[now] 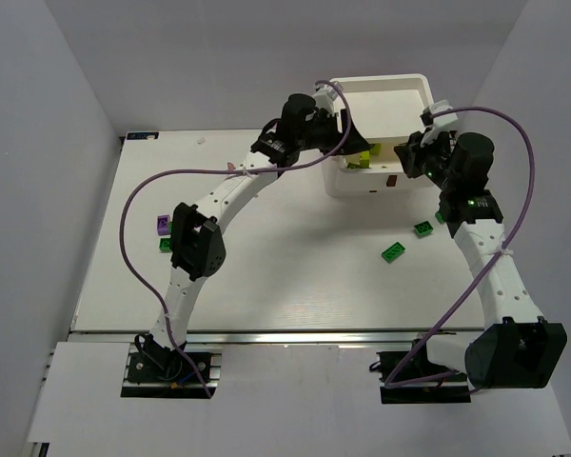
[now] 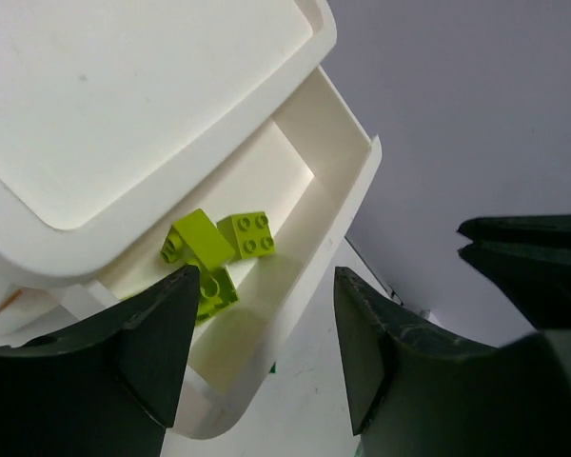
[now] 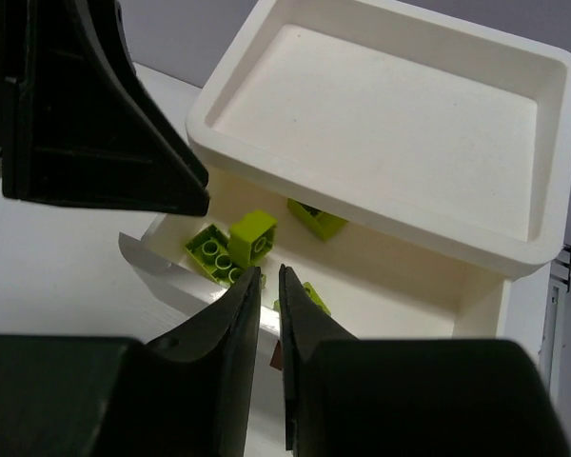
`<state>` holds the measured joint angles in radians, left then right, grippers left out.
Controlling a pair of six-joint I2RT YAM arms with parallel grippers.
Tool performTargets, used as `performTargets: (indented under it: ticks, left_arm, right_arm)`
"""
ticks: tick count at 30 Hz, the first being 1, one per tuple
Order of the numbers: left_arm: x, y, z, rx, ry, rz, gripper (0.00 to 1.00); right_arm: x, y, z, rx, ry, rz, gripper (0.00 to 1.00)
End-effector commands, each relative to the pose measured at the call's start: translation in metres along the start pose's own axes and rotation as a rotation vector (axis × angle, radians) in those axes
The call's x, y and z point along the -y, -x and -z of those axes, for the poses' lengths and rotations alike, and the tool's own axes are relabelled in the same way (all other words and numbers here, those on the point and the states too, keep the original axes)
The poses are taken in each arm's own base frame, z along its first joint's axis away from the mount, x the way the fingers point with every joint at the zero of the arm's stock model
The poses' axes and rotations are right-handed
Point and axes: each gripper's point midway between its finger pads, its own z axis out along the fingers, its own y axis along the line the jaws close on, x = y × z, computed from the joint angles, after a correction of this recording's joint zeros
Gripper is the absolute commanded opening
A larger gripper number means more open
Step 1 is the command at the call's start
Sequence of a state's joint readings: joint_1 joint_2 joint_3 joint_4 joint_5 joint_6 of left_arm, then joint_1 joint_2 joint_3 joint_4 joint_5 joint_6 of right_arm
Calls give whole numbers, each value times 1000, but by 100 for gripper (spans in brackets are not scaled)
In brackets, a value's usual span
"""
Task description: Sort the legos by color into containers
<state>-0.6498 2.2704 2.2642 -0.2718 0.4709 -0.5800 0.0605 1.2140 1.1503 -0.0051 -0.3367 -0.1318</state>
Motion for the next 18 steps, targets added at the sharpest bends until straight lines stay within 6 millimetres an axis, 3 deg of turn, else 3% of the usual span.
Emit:
performTargets:
  ticks: [1, 3, 4, 5, 6, 7, 8, 9, 11, 12, 13, 16, 17, 18]
  left_arm:
    - [19, 40, 12, 111, 2, -43, 68]
    - [23, 62, 23, 174, 10, -53, 63]
    - [39, 78, 34, 218, -12, -69, 59]
    - [42, 92, 44, 255, -8, -74, 47]
    - [41, 106, 54, 295, 17, -79, 39]
    - [58, 120, 73, 332, 18, -99, 30]
    - [57, 129, 86, 355, 45, -112, 15]
    - [52, 135, 100, 371, 81, -132, 11]
    - [52, 129, 132, 373, 147, -136, 8]
    - [37, 128, 147, 375, 199, -136, 10]
    - [26, 109, 168, 354, 263, -109, 26]
    - [-11, 77, 209, 343, 416, -53, 61]
    - [-23, 47, 228, 316, 463, -22, 70]
    - [-29, 32, 235, 305, 487, 6, 81]
  right_arm:
    - [-10, 11, 9, 39, 55, 39, 20]
    - [-18, 4, 11, 20, 105, 78, 17]
    - [-34, 3, 14, 27, 207, 106, 9]
    - [-39, -2, 15, 28, 265, 201, 4]
    - [-54, -18, 20, -19, 360, 222, 0]
    - [-72, -17, 25, -6, 497, 264, 0]
    - [-79, -25, 28, -27, 556, 299, 0]
    - [-82, -31, 28, -19, 618, 407, 0]
    - [-90, -52, 31, -102, 723, 390, 0]
    - [-88, -57, 29, -106, 744, 450, 0]
    - [-85, -67, 25, -160, 769, 424, 0]
    - [-75, -85, 9, -240, 773, 441, 0]
    - [-72, -83, 3, -247, 757, 459, 0]
    - [-68, -86, -3, -265, 741, 467, 0]
